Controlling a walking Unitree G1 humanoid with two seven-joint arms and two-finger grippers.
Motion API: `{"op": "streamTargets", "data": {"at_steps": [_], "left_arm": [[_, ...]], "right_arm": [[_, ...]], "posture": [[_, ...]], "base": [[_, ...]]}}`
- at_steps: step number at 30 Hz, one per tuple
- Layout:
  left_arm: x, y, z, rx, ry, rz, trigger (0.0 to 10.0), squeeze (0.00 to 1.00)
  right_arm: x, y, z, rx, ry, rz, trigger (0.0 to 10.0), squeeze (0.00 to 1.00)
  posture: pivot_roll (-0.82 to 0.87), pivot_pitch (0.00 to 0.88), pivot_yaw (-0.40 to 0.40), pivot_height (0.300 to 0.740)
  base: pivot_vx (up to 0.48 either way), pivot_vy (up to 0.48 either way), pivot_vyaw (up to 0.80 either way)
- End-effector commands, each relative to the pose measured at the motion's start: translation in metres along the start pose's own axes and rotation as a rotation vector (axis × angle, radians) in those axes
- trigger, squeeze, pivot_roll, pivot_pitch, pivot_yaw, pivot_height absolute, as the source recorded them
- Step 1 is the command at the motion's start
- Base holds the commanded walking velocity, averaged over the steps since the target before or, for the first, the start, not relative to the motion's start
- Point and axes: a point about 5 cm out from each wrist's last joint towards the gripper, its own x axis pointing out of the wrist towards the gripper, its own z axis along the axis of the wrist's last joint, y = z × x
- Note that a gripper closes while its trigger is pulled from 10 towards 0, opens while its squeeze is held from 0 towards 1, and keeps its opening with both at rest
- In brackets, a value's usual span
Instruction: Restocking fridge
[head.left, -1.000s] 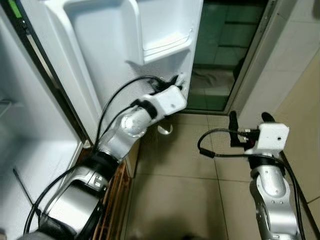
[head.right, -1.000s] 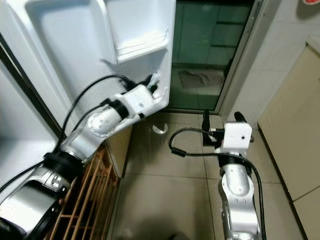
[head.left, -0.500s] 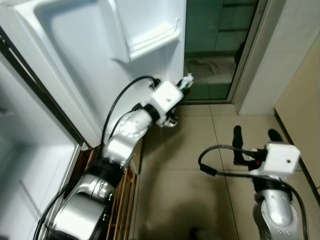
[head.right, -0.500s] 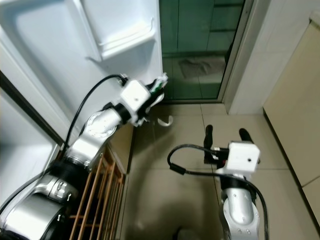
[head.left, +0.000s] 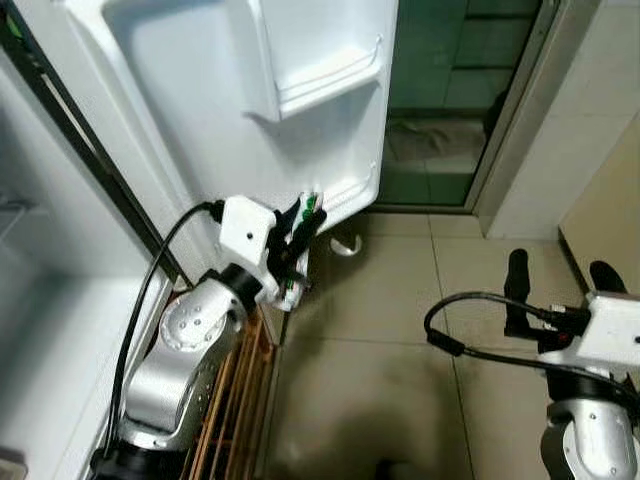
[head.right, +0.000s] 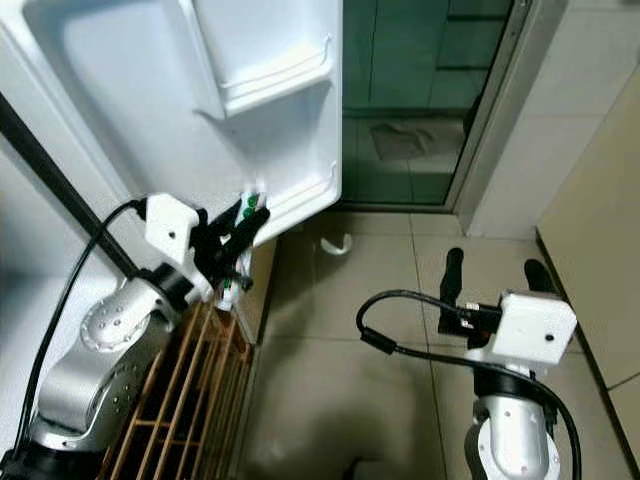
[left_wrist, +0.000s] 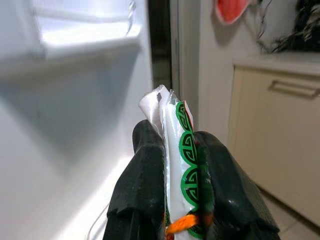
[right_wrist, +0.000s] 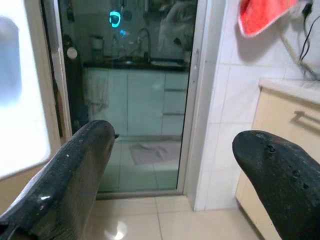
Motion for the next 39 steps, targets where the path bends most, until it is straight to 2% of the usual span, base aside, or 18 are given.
{"op": "streamTargets", "data": {"at_steps": [1, 3, 4, 6, 8, 10, 11, 12, 13, 14, 17, 23, 26, 27, 28, 30, 35, 39], "left_arm": [[0.002, -0.003, 0.003, 0.012, -0.002, -0.018, 10.0, 0.0], [0.003, -0.004, 0.004, 0.007, -0.008, -0.034, 10.0, 0.0], [-0.007, -0.007, 0.007, 0.045, -0.016, -0.111, 10.0, 0.0], [-0.015, -0.005, 0.008, 0.091, -0.005, -0.139, 10.0, 0.0], [-0.039, 0.013, 0.01, 0.085, 0.019, -0.049, 10.0, 0.0], [-0.045, 0.018, 0.011, 0.081, 0.025, -0.014, 10.0, 0.0], [-0.052, 0.025, 0.009, 0.054, 0.017, 0.113, 10.0, 0.0], [-0.052, 0.025, 0.009, 0.054, 0.017, 0.113, 10.0, 0.0], [-0.052, 0.029, 0.008, 0.007, -0.011, 0.23, 10.0, 0.0], [-0.052, 0.029, 0.008, 0.007, -0.011, 0.23, 10.0, 0.0], [-0.044, 0.033, -0.001, -0.072, -0.052, 0.419, 10.0, 0.0], [-0.042, 0.043, -0.012, -0.061, -0.06, 0.485, 10.0, 0.0], [-0.065, 0.04, -0.012, 0.017, -0.015, 0.456, 10.0, 0.0], [-0.065, 0.04, -0.012, 0.017, -0.015, 0.456, 10.0, 0.0], [-0.091, 0.037, -0.008, 0.063, 0.056, 0.453, 10.0, 0.0], [-0.098, 0.033, -0.005, 0.09, 0.084, 0.463, 10.0, 0.0], [-0.085, 0.03, -0.002, 0.129, 0.04, 0.452, 10.0, 0.0], [-0.069, 0.027, 0.015, 0.18, -0.074, 0.403, 10.0, 0.0]], "right_arm": [[0.004, 0.001, 0.006, -0.005, -0.017, 0.018, 10.0, 0.1], [0.005, 0.0, 0.006, -0.006, -0.021, 0.016, 10.0, 0.1], [-0.001, -0.005, 0.01, -0.003, -0.014, 0.0, 10.0, 0.09], [-0.009, -0.007, 0.012, -0.003, 0.0, -0.005, 10.0, 0.09], [-0.027, -0.01, 0.024, -0.025, 0.005, -0.002, 10.0, 0.1], [-0.03, -0.011, 0.027, -0.033, 0.004, -0.004, 10.0, 0.1], [-0.032, -0.017, 0.026, -0.039, 0.015, -0.03, 10.0, 0.1], [-0.032, -0.017, 0.026, -0.039, 0.015, -0.03, 10.0, 0.1], [-0.031, -0.019, 0.024, -0.045, 0.014, -0.041, 10.0, 0.1], [-0.031, -0.019, 0.024, -0.045, 0.014, -0.041, 10.0, 0.1], [-0.023, -0.019, 0.01, -0.051, 0.003, -0.061, 10.0, 0.09], [-0.01, -0.012, -0.002, -0.049, -0.003, -0.088, 10.0, 0.09], [-0.013, -0.016, 0.005, -0.085, -0.01, -0.116, 10.0, 0.08], [-0.013, -0.016, 0.005, -0.085, -0.01, -0.116, 10.0, 0.08], [-0.026, -0.024, 0.018, -0.127, -0.012, -0.127, 10.0, 0.08], [-0.029, -0.027, 0.026, -0.153, -0.02, -0.11, 10.0, 0.08], [-0.021, -0.021, 0.026, -0.158, -0.05, -0.077, 10.0, 0.08], [-0.005, -0.017, 0.031, -0.188, -0.107, -0.048, 10.0, 0.08]], "posture": [[-0.19, 0.018, 0.052, 0.74], [-0.18, 0.017, 0.051, 0.74], [-0.19, 0.009, 0.051, 0.74], [-0.19, 0.008, 0.05, 0.74], [-0.2, 0.013, 0.056, 0.74], [-0.2, 0.012, 0.057, 0.74], [-0.2, 0.011, 0.062, 0.74], [-0.2, 0.011, 0.062, 0.74], [-0.2, 0.013, 0.062, 0.74], [-0.2, 0.013, 0.062, 0.74], [-0.19, 0.012, 0.061, 0.74], [-0.17, 0.0, 0.076, 0.74], [-0.17, 0.0, 0.076, 0.74], [-0.17, 0.0, 0.076, 0.74], [-0.16, 0.002, 0.067, 0.74], [-0.16, 0.002, 0.054, 0.74], [-0.16, 0.004, 0.051, 0.74], [-0.16, 0.0, 0.039, 0.74]], "base": [[0.0, 0.0, 0.0], [0.0, 0.0, 0.0], [0.0, 0.0, 0.0], [0.0, 0.0, 0.0], [0.0, 0.0, 0.0], [0.0, 0.0, 0.0], [0.0, 0.0, 0.0], [0.0, 0.0, 0.0], [0.0, 0.0, 0.0], [0.0, 0.0, 0.0], [0.0, 0.0, 0.0], [0.0, 0.0, 0.0], [0.0, 0.0, 0.0], [0.0, 0.0, 0.0], [0.0, 0.0, 0.0], [0.0, 0.0, 0.0], [0.0, 0.0, 0.0], [0.387, -0.193, 0.0]]}}
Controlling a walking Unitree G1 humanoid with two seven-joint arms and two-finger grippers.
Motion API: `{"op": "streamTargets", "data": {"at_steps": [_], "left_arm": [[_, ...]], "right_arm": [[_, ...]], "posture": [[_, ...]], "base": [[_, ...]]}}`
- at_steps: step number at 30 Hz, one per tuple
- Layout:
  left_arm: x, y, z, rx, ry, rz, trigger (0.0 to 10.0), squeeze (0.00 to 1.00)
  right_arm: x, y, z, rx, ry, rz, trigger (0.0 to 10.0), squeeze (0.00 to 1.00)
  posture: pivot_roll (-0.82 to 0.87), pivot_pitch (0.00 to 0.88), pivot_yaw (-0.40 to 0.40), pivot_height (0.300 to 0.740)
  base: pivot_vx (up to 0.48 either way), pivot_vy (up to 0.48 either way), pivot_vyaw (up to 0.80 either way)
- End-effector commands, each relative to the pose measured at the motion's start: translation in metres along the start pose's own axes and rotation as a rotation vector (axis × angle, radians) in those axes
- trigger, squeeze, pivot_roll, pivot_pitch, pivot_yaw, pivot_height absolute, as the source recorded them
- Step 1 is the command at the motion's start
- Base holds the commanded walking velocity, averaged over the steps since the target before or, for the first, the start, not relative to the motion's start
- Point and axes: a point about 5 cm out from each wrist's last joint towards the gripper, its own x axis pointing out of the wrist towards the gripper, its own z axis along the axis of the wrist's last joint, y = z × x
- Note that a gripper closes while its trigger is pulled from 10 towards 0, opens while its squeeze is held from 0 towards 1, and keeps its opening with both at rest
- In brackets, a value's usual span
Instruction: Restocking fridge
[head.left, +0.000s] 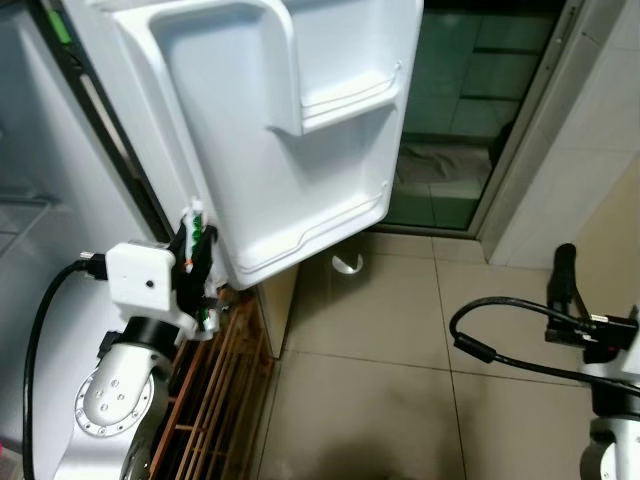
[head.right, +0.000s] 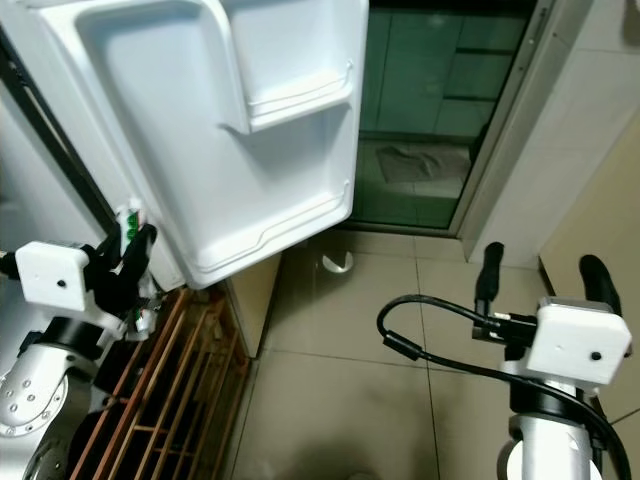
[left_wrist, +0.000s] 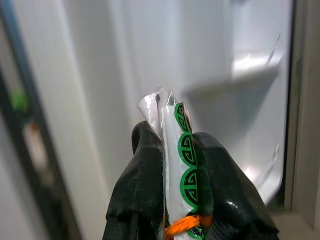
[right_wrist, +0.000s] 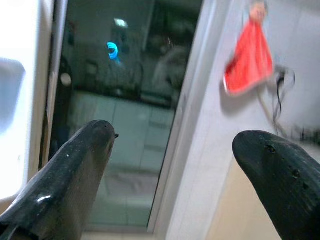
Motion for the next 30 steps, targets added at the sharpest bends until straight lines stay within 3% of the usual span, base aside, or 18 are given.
{"op": "streamTargets", "data": {"at_steps": [1, 3, 7, 10, 12, 16, 20, 24, 25, 26, 28, 29, 30], "left_arm": [[0.003, -0.002, 0.01, 0.023, -0.053, -0.014, 10.0, 0.0], [0.005, -0.003, 0.015, 0.029, -0.076, -0.014, 10.0, 0.0], [0.02, -0.006, 0.048, 0.095, -0.255, -0.01, 10.0, 0.0], [0.028, -0.008, 0.062, 0.12, -0.343, -0.022, 10.0, 0.0], [0.03, -0.009, 0.062, 0.126, -0.349, -0.033, 10.0, 0.0], [0.035, -0.011, 0.06, 0.114, -0.334, -0.048, 10.0, 0.0], [0.051, -0.009, 0.077, 0.08, -0.399, -0.048, 10.0, 0.0], [0.058, -0.009, 0.079, 0.041, -0.391, -0.051, 10.0, 0.0], [0.068, -0.005, 0.077, 0.03, -0.371, -0.059, 10.0, 0.0], [0.068, -0.005, 0.077, 0.03, -0.371, -0.059, 10.0, 0.0], [0.091, 0.008, 0.072, 0.078, -0.331, -0.078, 10.0, 0.0], [0.091, 0.008, 0.072, 0.078, -0.331, -0.078, 10.0, 0.0], [0.107, 0.01, 0.073, 0.097, -0.309, -0.126, 10.0, 0.0]], "right_arm": [[0.002, 0.0, 0.001, -0.022, -0.005, 0.012, 10.0, 0.08], [0.005, 0.001, 0.003, -0.032, -0.02, 0.017, 10.0, 0.08], [0.024, 0.002, 0.025, -0.103, -0.162, 0.034, 10.0, 0.08], [0.034, 0.003, 0.031, -0.107, -0.197, 0.036, 10.0, 0.08], [0.038, 0.004, 0.03, -0.106, -0.199, 0.035, 10.0, 0.08], [0.017, 0.006, 0.042, -0.106, -0.212, 0.03, 10.0, 0.08], [0.02, 0.008, 0.045, -0.119, -0.227, 0.04, 10.0, 0.07], [0.02, 0.009, 0.045, -0.12, -0.227, 0.043, 10.0, 0.08], [0.02, 0.011, 0.042, -0.104, -0.209, 0.049, 10.0, 0.08], [0.02, 0.011, 0.042, -0.104, -0.209, 0.049, 10.0, 0.08], [0.02, 0.013, 0.031, -0.024, -0.117, 0.06, 10.0, 0.08], [0.02, 0.013, 0.031, -0.024, -0.117, 0.06, 10.0, 0.08], [0.022, 0.013, 0.022, 0.029, -0.053, 0.058, 10.0, 0.08]], "posture": [[-0.16, 0.0, 0.041, 0.74], [-0.16, 0.0, 0.042, 0.74], [-0.17, 0.0, 0.036, 0.74], [-0.17, 0.0, 0.035, 0.74], [-0.17, 0.0, 0.035, 0.74], [-0.18, 0.0, 0.038, 0.74], [-0.18, 0.0, 0.041, 0.74], [-0.18, 0.0, 0.041, 0.74], [-0.19, 0.0, 0.05, 0.74], [-0.19, 0.0, 0.05, 0.74], [-0.19, 0.0, 0.048, 0.74], [-0.19, 0.0, 0.048, 0.74], [-0.19, 0.0, 0.05, 0.74]], "base": [[0.431, 0.0, 0.0], [0.431, 0.0, 0.0], [0.407, 0.0, 0.0], [0.324, 0.0, 0.0], [0.304, 0.0, 0.0], [0.314, 0.0, 0.0], [0.0, 0.0, 0.0], [0.0, 0.0, 0.0], [0.0, 0.0, 0.0], [0.0, 0.0, 0.0], [0.0, 0.0, 0.0], [0.0, 0.0, 0.0], [0.0, 0.0, 0.0]]}}
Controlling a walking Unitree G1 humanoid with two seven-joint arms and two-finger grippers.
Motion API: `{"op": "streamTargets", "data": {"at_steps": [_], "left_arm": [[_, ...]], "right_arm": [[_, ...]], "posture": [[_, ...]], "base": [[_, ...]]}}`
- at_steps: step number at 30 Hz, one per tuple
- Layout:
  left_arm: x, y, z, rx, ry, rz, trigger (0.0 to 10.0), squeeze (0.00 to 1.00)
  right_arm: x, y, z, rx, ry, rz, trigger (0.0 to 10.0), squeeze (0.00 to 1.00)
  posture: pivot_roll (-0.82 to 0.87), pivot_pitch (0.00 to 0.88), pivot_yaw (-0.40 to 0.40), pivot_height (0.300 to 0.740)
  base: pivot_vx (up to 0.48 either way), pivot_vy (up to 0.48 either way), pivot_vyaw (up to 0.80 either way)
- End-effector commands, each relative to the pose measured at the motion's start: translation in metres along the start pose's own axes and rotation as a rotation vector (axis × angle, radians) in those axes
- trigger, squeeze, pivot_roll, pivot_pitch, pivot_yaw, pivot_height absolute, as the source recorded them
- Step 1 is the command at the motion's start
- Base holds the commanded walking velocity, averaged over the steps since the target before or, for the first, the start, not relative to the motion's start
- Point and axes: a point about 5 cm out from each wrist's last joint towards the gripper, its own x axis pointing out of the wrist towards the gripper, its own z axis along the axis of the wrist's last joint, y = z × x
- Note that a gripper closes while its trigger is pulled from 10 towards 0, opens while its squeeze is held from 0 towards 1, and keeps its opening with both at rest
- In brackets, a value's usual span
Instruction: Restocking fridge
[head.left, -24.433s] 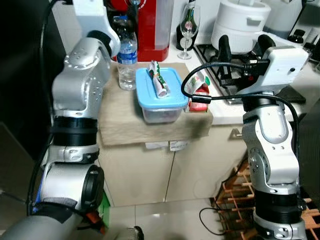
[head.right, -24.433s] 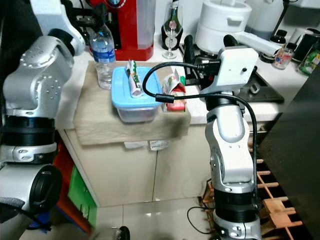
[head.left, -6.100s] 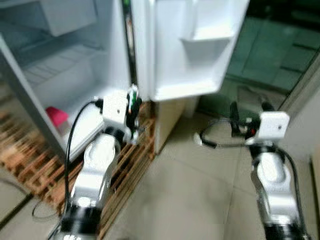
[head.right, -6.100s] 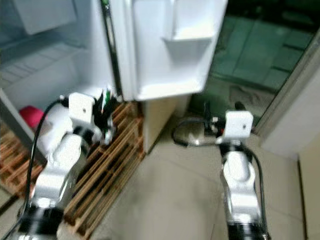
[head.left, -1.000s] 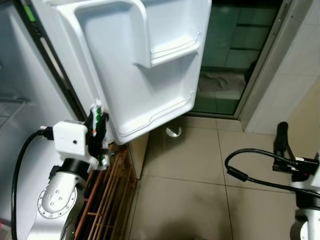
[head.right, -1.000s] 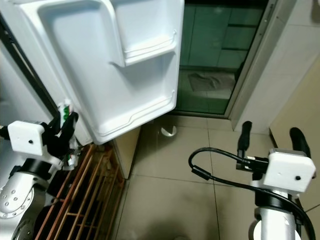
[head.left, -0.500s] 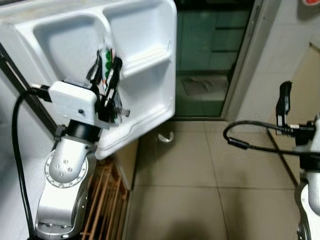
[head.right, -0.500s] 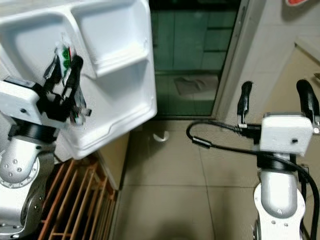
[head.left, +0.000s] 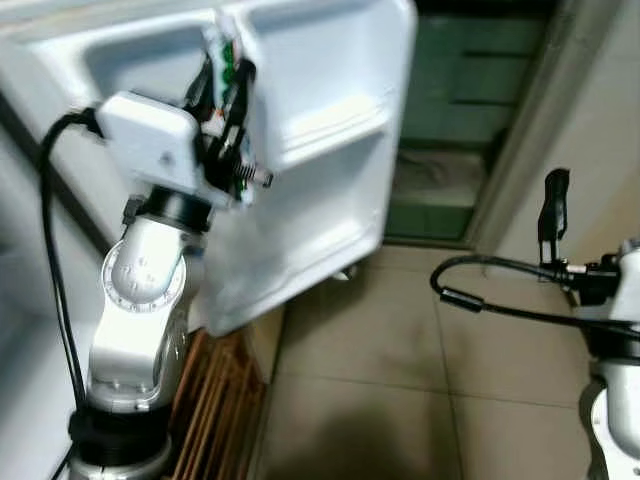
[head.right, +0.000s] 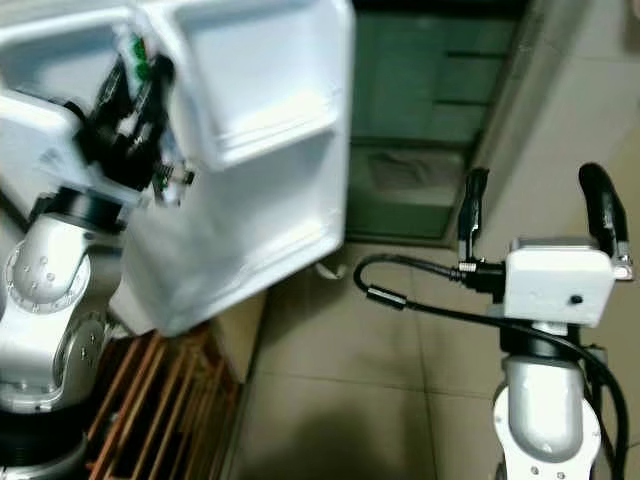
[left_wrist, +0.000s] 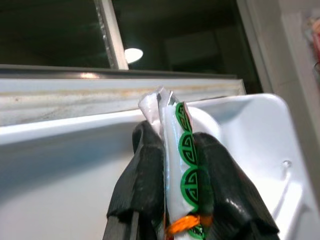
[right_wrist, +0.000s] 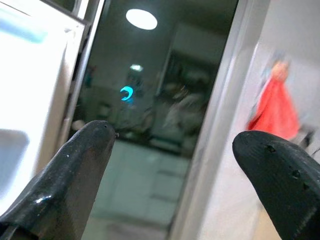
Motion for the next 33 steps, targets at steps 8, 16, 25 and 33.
{"op": "streamTargets", "data": {"at_steps": [8, 16, 25, 33], "left_arm": [[0.026, -0.007, -0.024, 0.12, 0.08, -0.188, 10.0, 0.0], [0.017, 0.001, -0.02, -0.078, -0.022, -0.057, 10.0, 0.0], [-0.058, -0.033, -0.03, -0.097, 0.071, -0.101, 10.0, 0.0], [-0.063, -0.054, -0.078, 0.02, 0.237, -0.313, 10.0, 0.0]], "right_arm": [[-0.011, -0.013, -0.041, 0.111, 0.192, -0.015, 10.0, 0.07], [-0.014, -0.013, -0.036, 0.081, 0.138, -0.046, 10.0, 0.07], [-0.028, -0.007, -0.024, -0.023, 0.08, -0.005, 10.0, 0.08], [-0.018, -0.006, -0.047, -0.012, 0.112, -0.016, 10.0, 0.07]], "posture": [[-0.22, 0.007, 0.113, 0.74], [-0.22, 0.011, 0.13, 0.74], [-0.21, 0.036, 0.098, 0.74], [-0.18, 0.049, 0.088, 0.74]], "base": [[0.0, 0.0, 0.0], [0.0, 0.0, 0.0], [0.0, 0.0, 0.0], [0.0, 0.0, 0.0]]}}
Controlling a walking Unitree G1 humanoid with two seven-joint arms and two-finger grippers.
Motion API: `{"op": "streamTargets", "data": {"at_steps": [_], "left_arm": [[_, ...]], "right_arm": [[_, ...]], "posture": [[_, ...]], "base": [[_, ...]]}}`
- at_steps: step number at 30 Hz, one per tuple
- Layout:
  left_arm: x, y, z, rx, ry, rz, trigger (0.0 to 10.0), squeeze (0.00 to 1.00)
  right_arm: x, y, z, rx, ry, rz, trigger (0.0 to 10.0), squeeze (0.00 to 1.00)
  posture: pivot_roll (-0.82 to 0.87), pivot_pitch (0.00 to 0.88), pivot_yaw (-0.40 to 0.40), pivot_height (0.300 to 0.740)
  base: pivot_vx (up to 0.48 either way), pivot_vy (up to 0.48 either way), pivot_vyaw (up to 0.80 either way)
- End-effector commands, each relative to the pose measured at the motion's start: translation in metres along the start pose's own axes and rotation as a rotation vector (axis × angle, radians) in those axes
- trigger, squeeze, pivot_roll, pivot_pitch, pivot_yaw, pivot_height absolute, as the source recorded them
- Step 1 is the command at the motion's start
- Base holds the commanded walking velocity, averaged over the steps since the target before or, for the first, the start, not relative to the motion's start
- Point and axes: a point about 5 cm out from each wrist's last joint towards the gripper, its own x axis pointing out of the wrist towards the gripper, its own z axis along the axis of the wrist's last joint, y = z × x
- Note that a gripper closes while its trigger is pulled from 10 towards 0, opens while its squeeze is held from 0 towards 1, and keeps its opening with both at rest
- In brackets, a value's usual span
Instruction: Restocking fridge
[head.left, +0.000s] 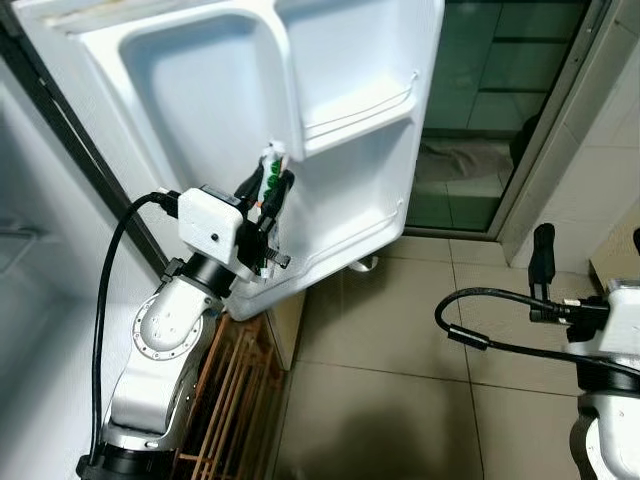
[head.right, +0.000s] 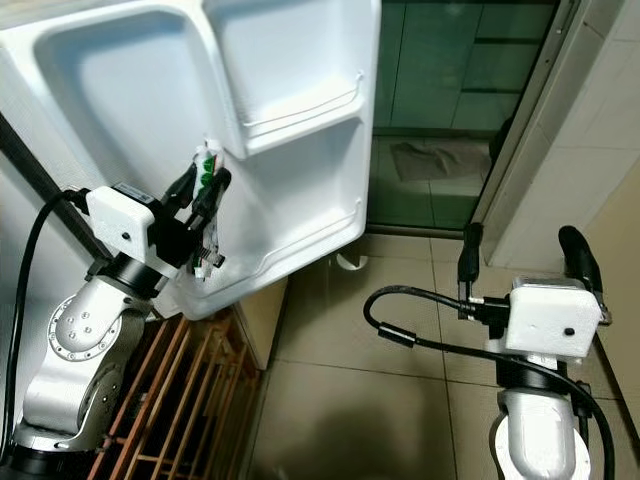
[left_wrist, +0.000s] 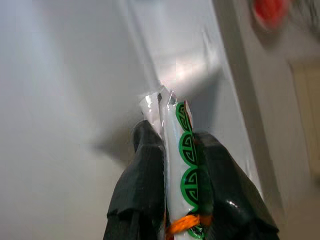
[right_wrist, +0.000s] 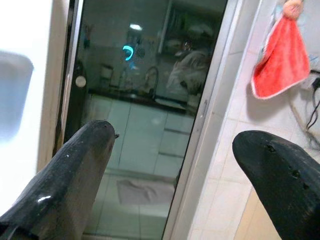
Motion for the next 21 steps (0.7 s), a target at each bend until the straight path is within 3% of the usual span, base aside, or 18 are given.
{"op": "streamTargets", "data": {"at_steps": [1, 4, 10, 11, 12, 13, 17, 18, 19, 21], "left_arm": [[0.007, -0.008, -0.02, 0.092, 0.081, -0.104, 10.0, 0.0], [0.015, -0.011, -0.032, 0.129, 0.126, -0.162, 10.0, 0.0], [0.027, -0.011, -0.041, 0.155, 0.134, -0.159, 10.0, 0.0], [0.032, -0.011, -0.042, 0.192, 0.12, -0.165, 10.0, 0.0], [0.046, -0.013, -0.036, 0.285, 0.062, -0.181, 10.0, 0.0], [0.046, -0.013, -0.036, 0.285, 0.062, -0.181, 10.0, 0.0], [0.064, -0.014, -0.024, 0.412, -0.007, -0.227, 10.0, 0.0], [0.071, -0.017, -0.023, 0.492, -0.015, -0.267, 10.0, 0.0], [0.071, -0.017, -0.023, 0.492, -0.015, -0.267, 10.0, 0.0], [0.078, -0.022, -0.023, 0.587, -0.018, -0.328, 10.0, 0.0]], "right_arm": [[0.004, 0.002, -0.008, 0.013, 0.01, -0.006, 10.0, 0.07], [0.006, 0.005, -0.012, 0.022, 0.016, -0.004, 10.0, 0.07], [0.005, 0.012, -0.011, 0.037, 0.009, 0.008, 10.0, 0.08], [0.005, 0.012, -0.012, 0.038, 0.007, 0.006, 10.0, 0.07], [0.004, 0.013, -0.012, 0.04, 0.003, 0.005, 10.0, 0.07], [0.004, 0.013, -0.012, 0.04, 0.003, 0.005, 10.0, 0.07], [0.005, 0.016, -0.011, 0.041, -0.001, 0.006, 10.0, 0.07], [0.005, 0.017, -0.011, 0.042, -0.002, 0.007, 10.0, 0.07], [0.005, 0.017, -0.011, 0.042, -0.002, 0.007, 10.0, 0.07], [0.005, 0.019, -0.01, 0.046, -0.004, 0.006, 10.0, 0.07]], "posture": [[-0.18, 0.049, 0.088, 0.74], [-0.19, 0.051, 0.114, 0.74], [-0.2, 0.057, 0.127, 0.74], [-0.2, 0.057, 0.127, 0.74], [-0.2, 0.059, 0.127, 0.74], [-0.2, 0.059, 0.127, 0.74], [-0.2, 0.058, 0.131, 0.74], [-0.2, 0.058, 0.133, 0.74], [-0.2, 0.058, 0.133, 0.74], [-0.2, 0.059, 0.142, 0.74]], "base": [[0.0, 0.0, 0.0], [0.0, 0.0, 0.0], [0.0, 0.0, 0.0], [0.0, 0.0, 0.0], [0.0, 0.0, 0.0], [0.0, 0.0, 0.0], [0.0, 0.0, 0.0], [0.0, 0.0, 0.0], [0.0, 0.0, 0.0], [0.0, 0.0, 0.0]]}}
